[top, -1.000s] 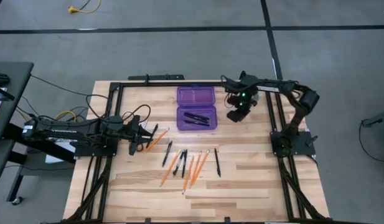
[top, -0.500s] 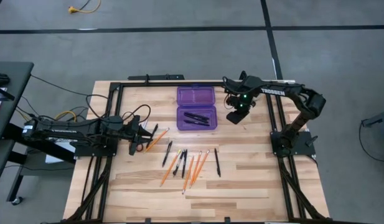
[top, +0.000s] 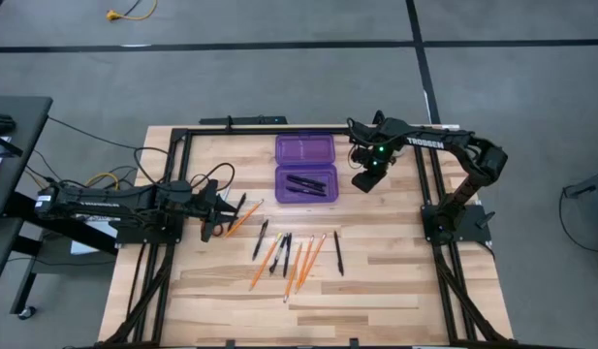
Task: Pick & place school supplies into a supply box
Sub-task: Put the light pink pencil into the purple supply box
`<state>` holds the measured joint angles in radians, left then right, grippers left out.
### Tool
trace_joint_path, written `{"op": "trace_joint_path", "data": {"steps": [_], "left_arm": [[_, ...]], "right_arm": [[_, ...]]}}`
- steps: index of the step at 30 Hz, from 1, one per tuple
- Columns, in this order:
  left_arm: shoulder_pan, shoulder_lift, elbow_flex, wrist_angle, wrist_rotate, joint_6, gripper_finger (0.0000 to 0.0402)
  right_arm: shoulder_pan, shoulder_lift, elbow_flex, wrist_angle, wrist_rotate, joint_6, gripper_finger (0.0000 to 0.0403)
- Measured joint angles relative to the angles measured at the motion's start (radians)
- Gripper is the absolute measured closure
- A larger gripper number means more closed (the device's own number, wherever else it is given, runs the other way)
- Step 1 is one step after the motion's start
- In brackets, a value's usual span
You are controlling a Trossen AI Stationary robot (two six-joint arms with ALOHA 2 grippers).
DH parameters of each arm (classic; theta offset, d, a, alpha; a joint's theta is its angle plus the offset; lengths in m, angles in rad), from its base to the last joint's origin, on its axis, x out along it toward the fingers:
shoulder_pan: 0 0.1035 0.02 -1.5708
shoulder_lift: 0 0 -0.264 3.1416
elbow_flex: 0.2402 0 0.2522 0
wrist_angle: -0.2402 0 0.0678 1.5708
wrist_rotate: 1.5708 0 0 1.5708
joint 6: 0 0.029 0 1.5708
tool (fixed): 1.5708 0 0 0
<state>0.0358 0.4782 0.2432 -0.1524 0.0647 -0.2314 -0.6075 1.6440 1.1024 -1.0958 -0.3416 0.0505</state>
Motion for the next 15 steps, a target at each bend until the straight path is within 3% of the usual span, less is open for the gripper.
{"op": "trace_joint_path", "data": {"steps": [8,15], "left_arm": [[0.0,0.0,0.0,0.0,0.0,0.0,0.0297],[0.0,0.0,0.0,0.0,0.0,0.0,0.0297]], "right_arm": [[-0.001,-0.001,0.001,0.015,0.021,-0.005,0.0403],[0.008,-0.001,0.001,0.07,0.211,0.009,0.0402]]}}
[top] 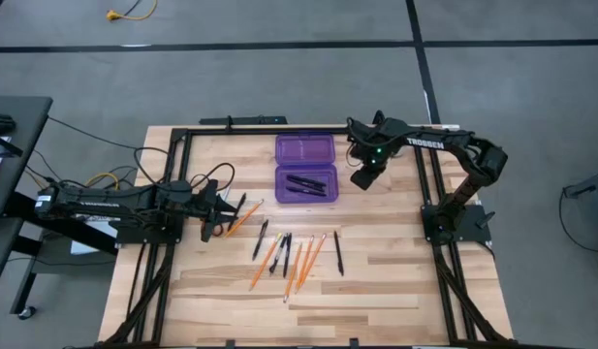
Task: Pick & place school supplies into a supply box
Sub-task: Put the light pink pencil into the purple supply box
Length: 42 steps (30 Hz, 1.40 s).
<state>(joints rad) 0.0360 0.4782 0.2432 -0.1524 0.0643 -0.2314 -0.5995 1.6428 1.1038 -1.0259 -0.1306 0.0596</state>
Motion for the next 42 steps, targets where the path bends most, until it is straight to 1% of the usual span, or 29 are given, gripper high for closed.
{"op": "trace_joint_path", "data": {"steps": [2,4,10,13,15,18,21,26,31,33,36,39,40,42], "left_arm": [[0.0,0.0,0.0,0.0,0.0,0.0,0.0297],[0.0,0.0,0.0,0.0,0.0,0.0,0.0297],[0.0,0.0,0.0,0.0,0.0,0.0,0.0297],[0.0,0.0,0.0,0.0,0.0,0.0,0.0297],[0.0,0.0,0.0,0.0,0.0,0.0,0.0297],[0.0,0.0,0.0,0.0,0.001,0.0,0.0297],[0.0,0.0,0.0,0.0,0.001,0.0,0.0297],[0.0,0.0,0.0,0.0,0.001,-0.005,0.0297],[0.0,0.0,0.0,0.0,0.002,-0.005,0.0297],[0.0,0.0,0.0,-0.001,0.001,-0.005,0.0297],[0.0,0.0,0.0,-0.001,0.001,-0.005,0.0297],[0.0,0.0,0.0,-0.001,0.001,-0.005,0.0297],[0.0,0.0,0.0,-0.001,0.001,-0.005,0.0297],[0.0,0.0,0.0,-0.001,0.001,-0.004,0.0297]], "right_arm": [[0.0,0.0,0.0,0.026,0.047,-0.001,0.0397],[-0.003,0.0,0.0,0.053,0.054,-0.01,0.0384],[-0.005,-0.001,0.0,0.076,0.061,-0.034,0.0316],[-0.009,0.017,0.0,0.072,0.118,-0.035,0.0283],[-0.018,0.041,-0.005,0.08,0.156,-0.038,0.0268],[-0.033,0.098,-0.018,0.086,0.159,-0.056,0.0253],[-0.049,0.169,-0.019,0.092,0.158,-0.076,0.0249],[-0.067,0.256,-0.011,0.079,0.144,-0.1,0.0253],[-0.069,0.272,-0.008,0.083,0.148,-0.132,0.026],[-0.069,0.27,-0.009,0.086,0.148,-0.131,0.027],[-0.068,0.259,-0.015,0.092,0.146,-0.107,0.031],[-0.068,0.25,-0.018,0.096,0.144,-0.072,0.0378],[-0.069,0.245,-0.019,0.098,0.144,-0.064,0.0388],[-0.065,0.238,-0.02,0.101,0.146,-0.058,0.039]]}}
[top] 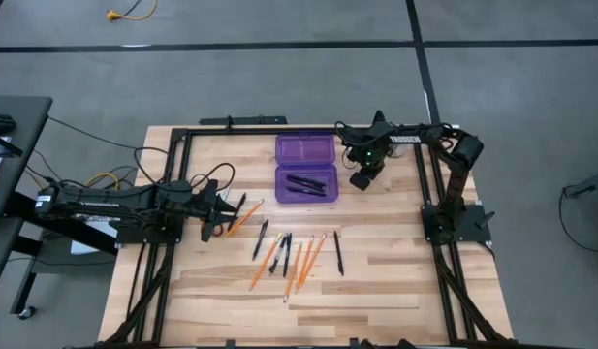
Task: Pick & place school supplies into a supply box
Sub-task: Put the light pink pencil into the purple supply box
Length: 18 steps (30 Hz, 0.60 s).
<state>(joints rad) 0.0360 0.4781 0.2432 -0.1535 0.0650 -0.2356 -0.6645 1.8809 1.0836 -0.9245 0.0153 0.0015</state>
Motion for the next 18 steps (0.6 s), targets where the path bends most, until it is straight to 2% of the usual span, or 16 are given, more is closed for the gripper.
{"op": "trace_joint_path", "data": {"steps": [9,18], "left_arm": [[0.0,0.0,0.0,-0.01,-0.001,0.0,0.0297],[0.0,0.0,0.0,-0.014,-0.004,0.001,0.0297]], "right_arm": [[0.006,-0.103,-0.003,0.03,-0.042,0.0,0.0401],[0.034,-0.254,-0.002,0.108,-0.151,0.007,0.0401]]}}
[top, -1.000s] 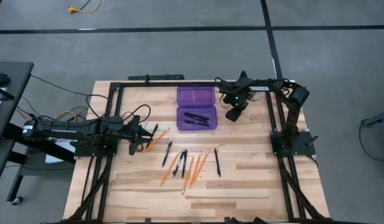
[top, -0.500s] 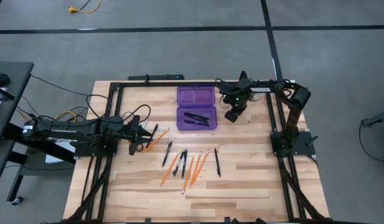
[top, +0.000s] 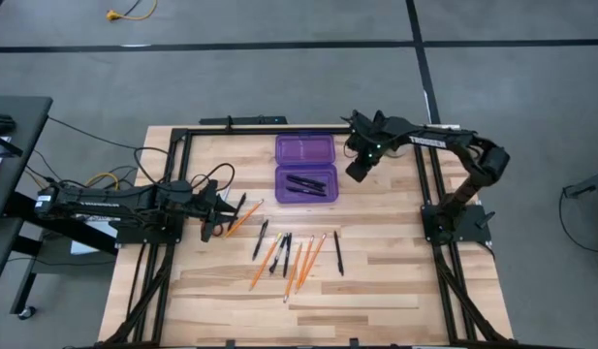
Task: Pick & place school supplies into a supply box
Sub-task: Put the light pink pencil into the purple supply box, then put the black pen into the the purple supply box
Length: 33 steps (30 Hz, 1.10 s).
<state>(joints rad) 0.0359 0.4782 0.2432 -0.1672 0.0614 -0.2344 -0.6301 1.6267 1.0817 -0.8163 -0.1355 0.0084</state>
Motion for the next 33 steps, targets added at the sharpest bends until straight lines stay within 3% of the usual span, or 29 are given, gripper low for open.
{"op": "trace_joint_path", "data": {"steps": [7,13,25,33], "left_arm": [[0.0,0.0,0.0,0.0,-0.038,0.007,0.0297],[0.0,0.0,0.0,0.0,-0.047,0.006,0.0297],[0.0,0.0,0.0,0.0,-0.043,0.006,0.0297],[0.0,0.0,0.0,-0.005,-0.041,0.003,0.0297]], "right_arm": [[0.107,-0.033,0.007,0.128,-0.023,0.019,0.0401],[0.181,0.023,0.11,0.157,-0.023,0.0,0.0402],[0.259,0.25,0.442,0.03,-0.026,-0.093,0.0402],[0.264,0.348,0.488,-0.02,-0.026,-0.098,0.0396]]}}
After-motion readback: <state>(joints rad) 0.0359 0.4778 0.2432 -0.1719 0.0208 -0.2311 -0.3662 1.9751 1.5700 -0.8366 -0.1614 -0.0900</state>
